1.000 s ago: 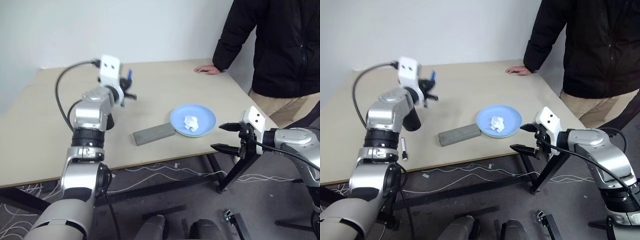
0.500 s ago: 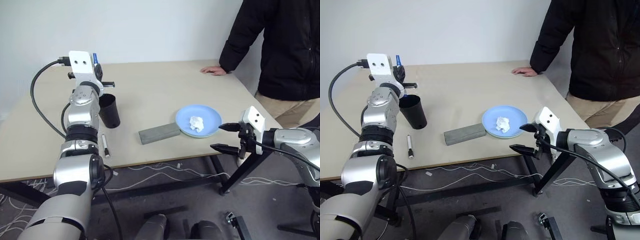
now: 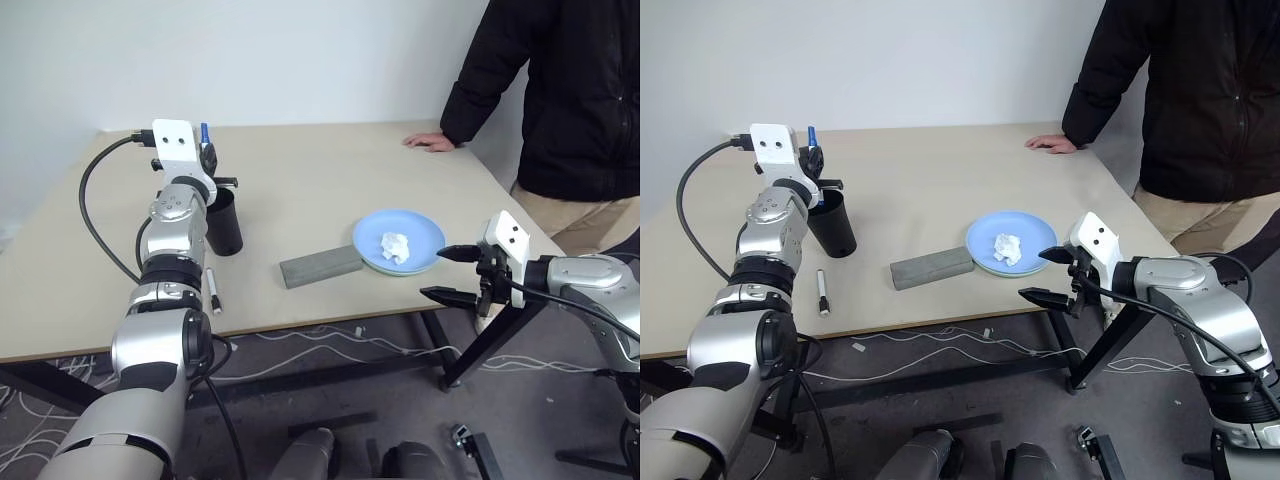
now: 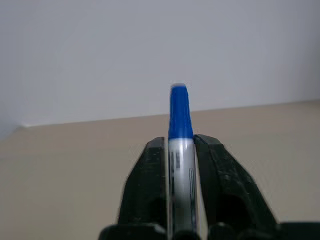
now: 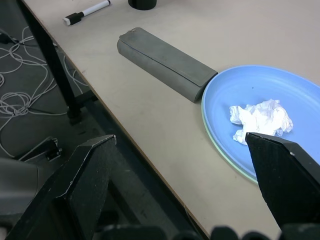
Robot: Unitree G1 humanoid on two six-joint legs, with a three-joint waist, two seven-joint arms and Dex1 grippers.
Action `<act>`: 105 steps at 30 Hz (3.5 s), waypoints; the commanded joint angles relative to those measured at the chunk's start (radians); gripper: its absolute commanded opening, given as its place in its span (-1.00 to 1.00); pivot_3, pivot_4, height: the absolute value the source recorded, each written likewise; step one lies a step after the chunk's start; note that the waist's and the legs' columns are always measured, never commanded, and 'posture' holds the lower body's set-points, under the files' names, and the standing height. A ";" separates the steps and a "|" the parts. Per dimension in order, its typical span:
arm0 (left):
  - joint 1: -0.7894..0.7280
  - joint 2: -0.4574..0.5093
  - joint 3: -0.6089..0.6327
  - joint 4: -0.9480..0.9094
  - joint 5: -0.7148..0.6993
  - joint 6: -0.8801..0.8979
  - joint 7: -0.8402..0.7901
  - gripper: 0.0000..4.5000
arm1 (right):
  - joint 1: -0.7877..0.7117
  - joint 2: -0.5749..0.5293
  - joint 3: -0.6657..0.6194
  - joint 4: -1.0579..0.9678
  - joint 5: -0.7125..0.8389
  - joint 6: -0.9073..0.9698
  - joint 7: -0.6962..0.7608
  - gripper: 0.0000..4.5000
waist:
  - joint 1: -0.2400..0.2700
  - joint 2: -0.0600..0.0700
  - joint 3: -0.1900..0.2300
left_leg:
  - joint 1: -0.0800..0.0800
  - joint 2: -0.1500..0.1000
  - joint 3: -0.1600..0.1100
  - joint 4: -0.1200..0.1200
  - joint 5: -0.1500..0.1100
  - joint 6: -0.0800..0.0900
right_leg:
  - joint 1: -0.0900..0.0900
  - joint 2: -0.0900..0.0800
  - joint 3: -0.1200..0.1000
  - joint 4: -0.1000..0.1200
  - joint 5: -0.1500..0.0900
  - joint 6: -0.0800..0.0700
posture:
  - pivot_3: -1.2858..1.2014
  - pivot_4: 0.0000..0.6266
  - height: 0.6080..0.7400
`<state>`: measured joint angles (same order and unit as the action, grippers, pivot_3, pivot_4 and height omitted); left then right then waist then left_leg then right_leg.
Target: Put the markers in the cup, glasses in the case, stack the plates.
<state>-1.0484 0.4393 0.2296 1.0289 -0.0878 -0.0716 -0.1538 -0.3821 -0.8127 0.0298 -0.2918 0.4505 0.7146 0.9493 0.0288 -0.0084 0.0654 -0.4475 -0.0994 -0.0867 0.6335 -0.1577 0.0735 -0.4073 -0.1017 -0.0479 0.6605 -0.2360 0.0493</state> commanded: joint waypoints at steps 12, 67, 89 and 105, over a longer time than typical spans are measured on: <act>0.050 0.019 -0.019 -0.173 -0.025 0.072 -0.079 0.99 | -0.010 0.002 -0.025 -0.023 0.011 -0.003 -0.015 1.00 | -0.001 0.000 0.000 | 0.000 0.000 0.001 0.004 0.000 0.001 | 0.000 0.001 0.004 0.000 0.004 0.002 | 0.03 -1.00 0.41; 0.459 -0.001 0.104 -0.924 -0.073 1.496 0.105 0.99 | -0.021 0.010 -0.005 0.006 0.001 -0.025 0.024 1.00 | -0.015 0.005 -0.002 | 0.014 0.002 0.000 -0.005 0.002 -0.003 | -0.002 0.015 0.030 0.000 0.010 -0.008 | 0.03 -1.00 0.41; 0.418 0.013 0.066 -0.819 -0.035 1.455 0.128 -0.52 | -0.035 0.011 -0.004 0.015 0.003 -0.024 0.029 1.00 | -0.016 0.009 -0.004 | 0.014 0.002 0.000 -0.006 0.002 -0.003 | -0.002 0.014 0.029 0.000 0.010 -0.009 | 0.03 -1.00 0.41; 0.408 0.075 -0.038 -0.803 -0.051 1.410 0.030 -0.98 | -0.042 0.019 0.000 0.024 -0.002 -0.029 0.022 1.00 | -0.017 0.010 -0.004 | 0.015 0.002 0.000 -0.007 0.002 -0.004 | -0.002 0.014 0.029 0.000 0.010 -0.009 | 0.03 -1.00 0.41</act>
<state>-0.6343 0.4829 0.2405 0.2431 -0.1352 1.3595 -0.0789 -0.3912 -0.7921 0.0588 -0.2541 0.4418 0.6942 0.9779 0.0114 0.0020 0.0612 -0.4329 -0.0970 -0.0870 0.6265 -0.1562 0.0699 -0.4095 -0.0882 -0.0192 0.6607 -0.2259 0.0398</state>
